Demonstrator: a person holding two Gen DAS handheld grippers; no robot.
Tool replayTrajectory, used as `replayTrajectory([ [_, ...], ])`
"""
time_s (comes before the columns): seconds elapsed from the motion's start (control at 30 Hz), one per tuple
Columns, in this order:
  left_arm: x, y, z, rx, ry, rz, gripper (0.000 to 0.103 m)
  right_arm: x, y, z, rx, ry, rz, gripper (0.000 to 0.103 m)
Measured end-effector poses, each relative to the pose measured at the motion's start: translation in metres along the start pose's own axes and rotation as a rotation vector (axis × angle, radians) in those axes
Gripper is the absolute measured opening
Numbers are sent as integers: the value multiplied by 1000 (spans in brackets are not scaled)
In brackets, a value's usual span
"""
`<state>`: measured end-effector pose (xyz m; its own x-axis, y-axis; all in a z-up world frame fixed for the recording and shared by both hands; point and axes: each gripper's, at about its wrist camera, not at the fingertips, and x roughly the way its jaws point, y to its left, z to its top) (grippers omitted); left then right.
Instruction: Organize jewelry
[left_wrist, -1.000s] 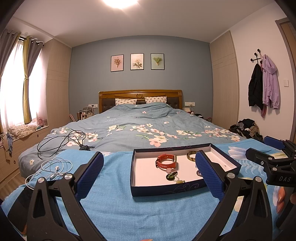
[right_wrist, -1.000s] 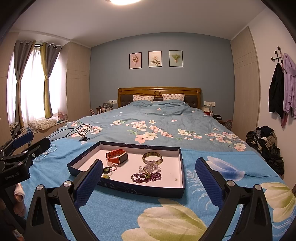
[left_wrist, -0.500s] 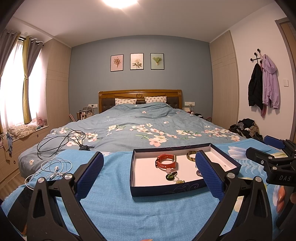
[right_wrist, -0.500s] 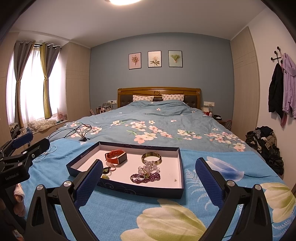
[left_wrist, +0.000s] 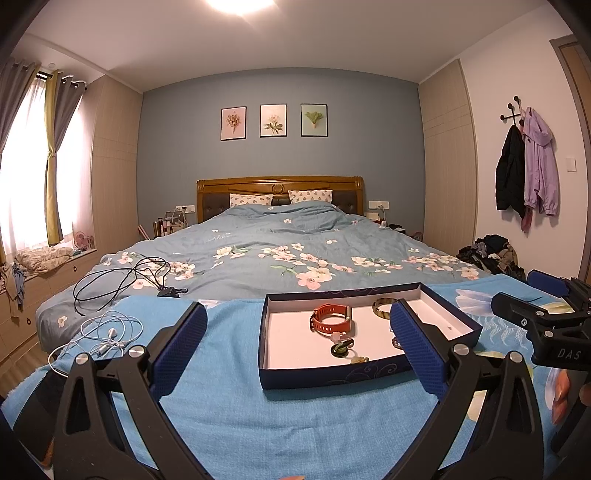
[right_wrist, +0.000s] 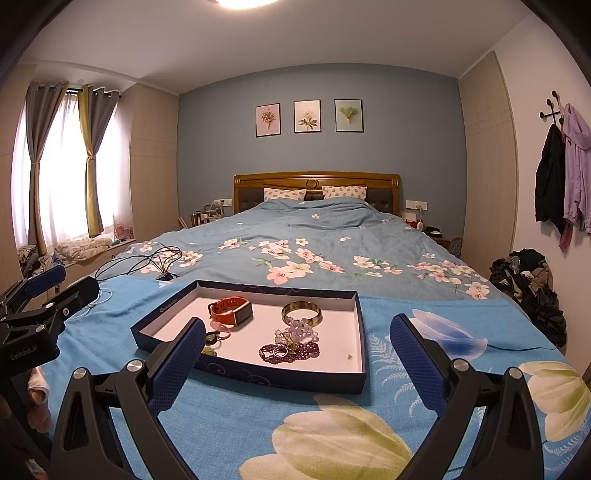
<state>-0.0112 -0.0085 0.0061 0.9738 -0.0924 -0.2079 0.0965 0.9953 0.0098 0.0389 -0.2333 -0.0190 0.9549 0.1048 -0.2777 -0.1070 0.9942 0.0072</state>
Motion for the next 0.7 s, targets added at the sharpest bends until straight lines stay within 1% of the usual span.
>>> replayTrajectory([
  [0.3,0,0,-1,-7,0,13,97,-1,0,-1,0,4,-1,96],
  [0.5,1,-2,-4,7,-14,-8,97,-1,1,-2,-18,7,-5,96],
  [0.57,4,-1,-6,-1,9,-14,97,2,-3,-2,-16,27,1,96],
  [0.67,15,5,-8,-13,69,-15,97,13,-20,-4,-29,92,-48,96],
  [0.7,20,9,-9,-19,99,-18,97,19,-29,-5,-27,129,-69,97],
])
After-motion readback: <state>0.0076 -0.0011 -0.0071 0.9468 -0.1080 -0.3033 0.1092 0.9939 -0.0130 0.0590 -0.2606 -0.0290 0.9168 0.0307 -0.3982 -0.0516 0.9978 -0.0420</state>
